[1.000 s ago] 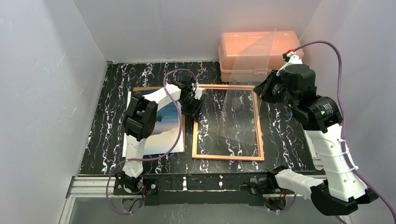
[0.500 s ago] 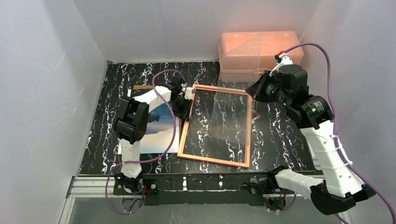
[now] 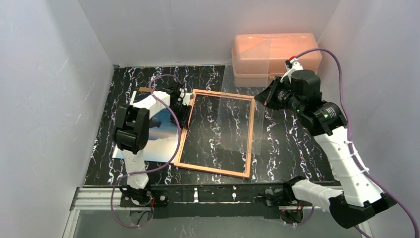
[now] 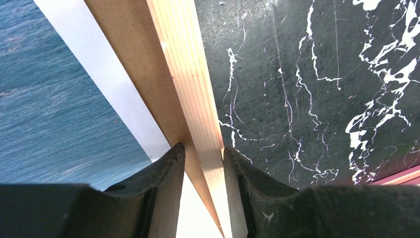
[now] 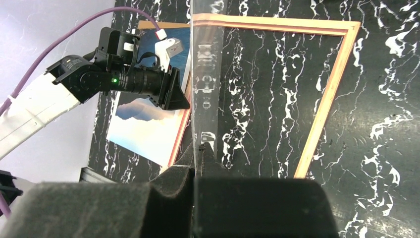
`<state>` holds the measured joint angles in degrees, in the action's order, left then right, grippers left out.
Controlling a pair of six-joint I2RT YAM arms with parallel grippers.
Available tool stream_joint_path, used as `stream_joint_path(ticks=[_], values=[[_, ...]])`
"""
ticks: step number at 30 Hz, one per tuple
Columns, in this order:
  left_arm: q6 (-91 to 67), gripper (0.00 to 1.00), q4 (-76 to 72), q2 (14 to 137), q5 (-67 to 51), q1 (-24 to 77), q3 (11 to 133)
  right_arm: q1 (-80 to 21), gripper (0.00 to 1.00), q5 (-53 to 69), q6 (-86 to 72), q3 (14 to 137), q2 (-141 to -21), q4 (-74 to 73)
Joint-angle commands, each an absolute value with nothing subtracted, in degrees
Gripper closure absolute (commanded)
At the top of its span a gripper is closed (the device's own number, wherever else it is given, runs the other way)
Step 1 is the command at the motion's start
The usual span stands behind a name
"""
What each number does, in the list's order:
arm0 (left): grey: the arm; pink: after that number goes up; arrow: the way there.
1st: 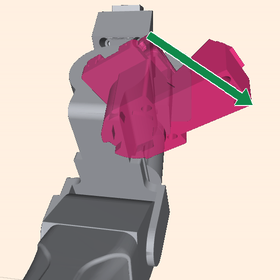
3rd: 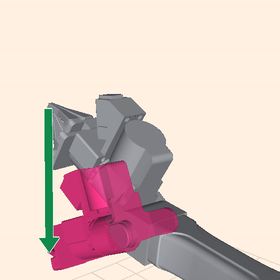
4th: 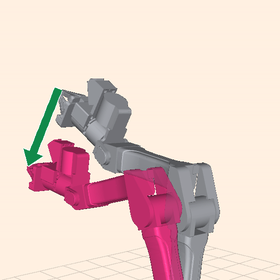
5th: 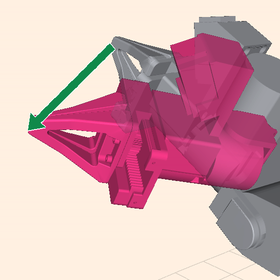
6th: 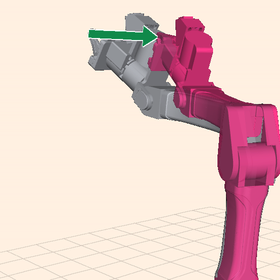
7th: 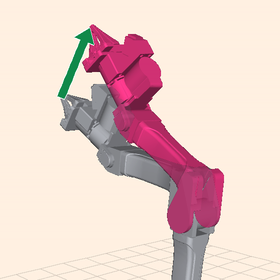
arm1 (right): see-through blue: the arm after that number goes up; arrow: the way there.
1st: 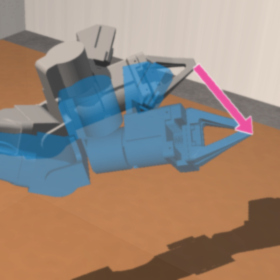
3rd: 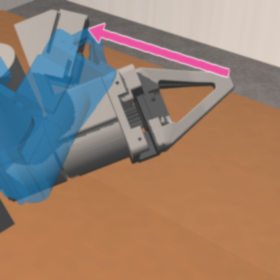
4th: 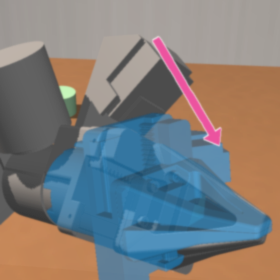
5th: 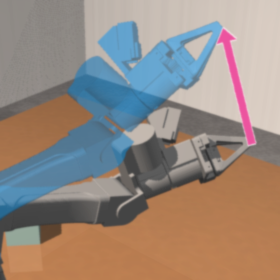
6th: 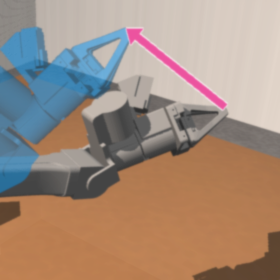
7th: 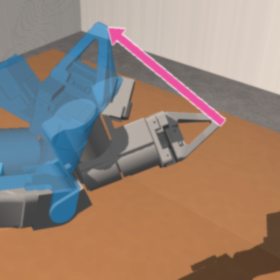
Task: Put the photo into the frame
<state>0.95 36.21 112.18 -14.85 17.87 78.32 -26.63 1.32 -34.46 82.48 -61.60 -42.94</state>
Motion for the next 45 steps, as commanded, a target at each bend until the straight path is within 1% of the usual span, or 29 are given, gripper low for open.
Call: stream_joint_path(ticks=[1, 4, 7, 11, 16, 23, 30, 34, 39, 45], values=[[4.74, 0.64, 40.73, 114.09, -8.47, 17.02, 75.36, -26.46, 0.99, 4.67, -36.37, 80.9, -61.35, -36.05], [3.72, 0.59, 42.43, 113.73, -13.01, 16.96, 76.1, -26.46, 0.99, 5.66, -37.55, 79.81, -61.9, -34.96], [1.16, 0.55, 44.55, 112.4, -20.06, 15.99, 77.2, -26.48, 0.99, 7.06, -39.55, 77.3, -62.06, -32.7], [-1.48, 0.54, 46.78, 111.16, -27.57, 14.14, 78.46, -26.5, 0.99, 9.03, -43.02, 73.1, -61.5, -28.37], [-0.66, 0.54, 50.27, 110.43, -32.62, 9.63, 81.04, -27.99, 0.99, 9.42, -46.6, 70.05, -61.66, -24.51], [6.29, 0.56, 54.85, 108.22, -33.36, 3.5, 85.64, -34.04, 0.99, 5.56, -51.34, 65.3, -63.45, -17.01], [11.55, 0.59, 53.57, 105.19, -28.33, 1.18, 81.61, -39.52, 0.99, 3.37, -54.35, 65.06, -68.32, -9.32], [12.97, 0.6, 51.27, 102.99, -27.33, 0.97, 77.45, -40.16, 0.99, 2.83, -56.55, 61.25, -69.08, -5.61], [13.52, 0.62, 50.54, 102.22, -26.47, 0.97, 75.74, -40.05, 0.99, 1.61, -58.79, 53.21, -67.68, -1.12], [13.73, 0.63, 49.35, 102.04, -26.78, 1.0, 73.05, -39.99, 0.99, -1.29, -57.9, 47.75, -66.24, -1.39]])
